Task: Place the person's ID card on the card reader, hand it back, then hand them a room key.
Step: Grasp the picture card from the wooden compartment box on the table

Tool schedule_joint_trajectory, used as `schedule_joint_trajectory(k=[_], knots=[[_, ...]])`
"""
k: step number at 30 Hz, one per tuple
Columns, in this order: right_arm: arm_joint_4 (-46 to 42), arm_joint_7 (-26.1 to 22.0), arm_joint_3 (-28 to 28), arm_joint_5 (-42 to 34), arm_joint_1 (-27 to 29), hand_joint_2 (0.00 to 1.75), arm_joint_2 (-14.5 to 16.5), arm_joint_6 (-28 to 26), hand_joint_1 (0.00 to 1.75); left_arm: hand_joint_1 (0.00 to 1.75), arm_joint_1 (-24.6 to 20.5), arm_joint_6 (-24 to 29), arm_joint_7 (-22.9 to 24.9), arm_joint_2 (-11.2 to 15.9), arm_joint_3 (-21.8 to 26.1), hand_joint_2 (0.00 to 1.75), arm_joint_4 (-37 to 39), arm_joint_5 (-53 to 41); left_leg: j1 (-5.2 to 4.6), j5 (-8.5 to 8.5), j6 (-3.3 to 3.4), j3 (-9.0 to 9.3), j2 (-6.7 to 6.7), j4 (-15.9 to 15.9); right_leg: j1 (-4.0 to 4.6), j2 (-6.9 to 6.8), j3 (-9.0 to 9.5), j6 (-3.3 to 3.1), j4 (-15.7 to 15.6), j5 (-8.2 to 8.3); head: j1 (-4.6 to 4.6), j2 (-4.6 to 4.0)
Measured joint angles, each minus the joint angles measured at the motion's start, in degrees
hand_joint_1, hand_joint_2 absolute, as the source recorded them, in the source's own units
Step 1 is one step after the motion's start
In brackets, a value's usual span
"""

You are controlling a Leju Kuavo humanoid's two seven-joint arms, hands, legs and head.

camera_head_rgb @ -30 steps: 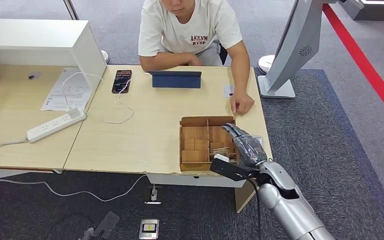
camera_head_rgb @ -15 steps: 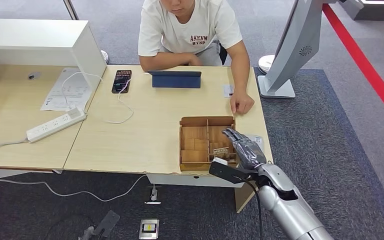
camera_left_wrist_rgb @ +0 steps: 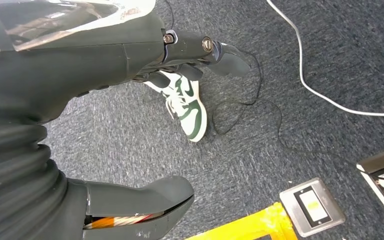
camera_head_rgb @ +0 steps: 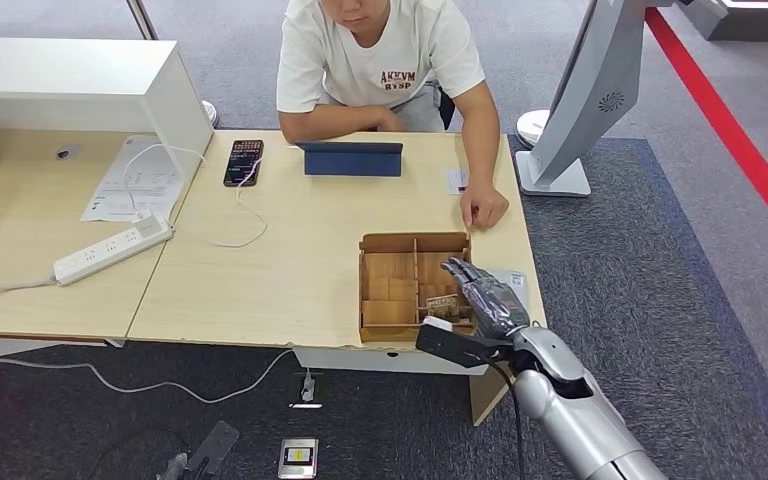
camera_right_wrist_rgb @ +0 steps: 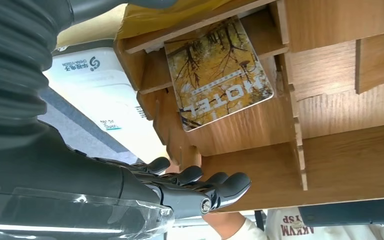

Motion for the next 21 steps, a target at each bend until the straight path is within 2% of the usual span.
schedule_joint_trajectory(k=[1, 2, 5, 6, 8, 13, 21], knots=[[-0.01, -0.09, 0.01, 0.01, -0.01, 1.75, 0.05, 0.09, 0.03, 0.0, 0.0, -0.01, -0.04, 0.0, -0.02, 1.75, 0.0, 0.04, 0.0, 0.0, 0.0, 0.0, 0.0, 0.0, 0.0, 0.0, 0.0, 0.0, 0.0, 0.0, 0.0, 0.0], [-0.02, -0.15, 0.01, 0.01, -0.01, 1.75, 0.09, 0.2, 0.21, 0.0, 0.0, -0.02, -0.09, 0.0, -0.04, 1.75, 0.0, 0.08, 0.0, 0.0, 0.0, 0.0, 0.0, 0.0, 0.0, 0.0, 0.0, 0.0, 0.0, 0.0, 0.0, 0.0], [-0.03, -0.21, 0.02, 0.02, -0.01, 1.75, 0.2, 0.4, 1.38, 0.0, 0.0, -0.02, -0.15, 0.0, -0.13, 1.75, 0.0, 0.2, 0.0, 0.0, 0.0, 0.0, 0.0, 0.0, 0.0, 0.0, 0.0, 0.0, 0.0, 0.0, 0.0, 0.0], [-0.03, -0.22, 0.02, 0.02, -0.01, 1.75, 0.23, 0.44, 1.62, 0.0, 0.01, -0.04, -0.15, 0.0, -0.15, 1.75, 0.0, 0.23, 0.0, 0.0, 0.0, 0.0, 0.0, 0.0, 0.0, 0.0, 0.0, 0.0, 0.0, 0.0, 0.0, 0.0], [-0.03, -0.27, 0.02, 0.01, -0.01, 1.75, 0.31, 0.47, 1.69, 0.0, 0.01, -0.08, -0.16, 0.01, -0.18, 1.75, 0.0, 0.26, 0.0, 0.0, 0.0, 0.0, 0.0, 0.0, 0.0, 0.0, 0.0, 0.0, 0.0, 0.0, 0.0, 0.0], [-0.03, -0.51, 0.02, -0.1, -0.01, 1.75, 0.35, 0.47, 1.59, 0.0, 0.01, -0.1, -0.16, 0.04, -0.21, 1.75, 0.0, 0.26, 0.0, 0.0, 0.0, 0.01, 0.0, 0.0, 0.0, 0.0, 0.0, 0.0, 0.0, 0.0, 0.0, 0.0], [-0.03, -0.55, 0.02, -0.16, -0.01, 1.75, 0.35, 0.52, 1.58, 0.0, 0.01, -0.12, -0.16, 0.12, -0.22, 1.75, 0.0, 0.24, 0.0, 0.0, 0.0, 0.01, 0.0, 0.0, 0.0, 0.0, 0.0, 0.0, 0.0, 0.0, 0.0, 0.0]])
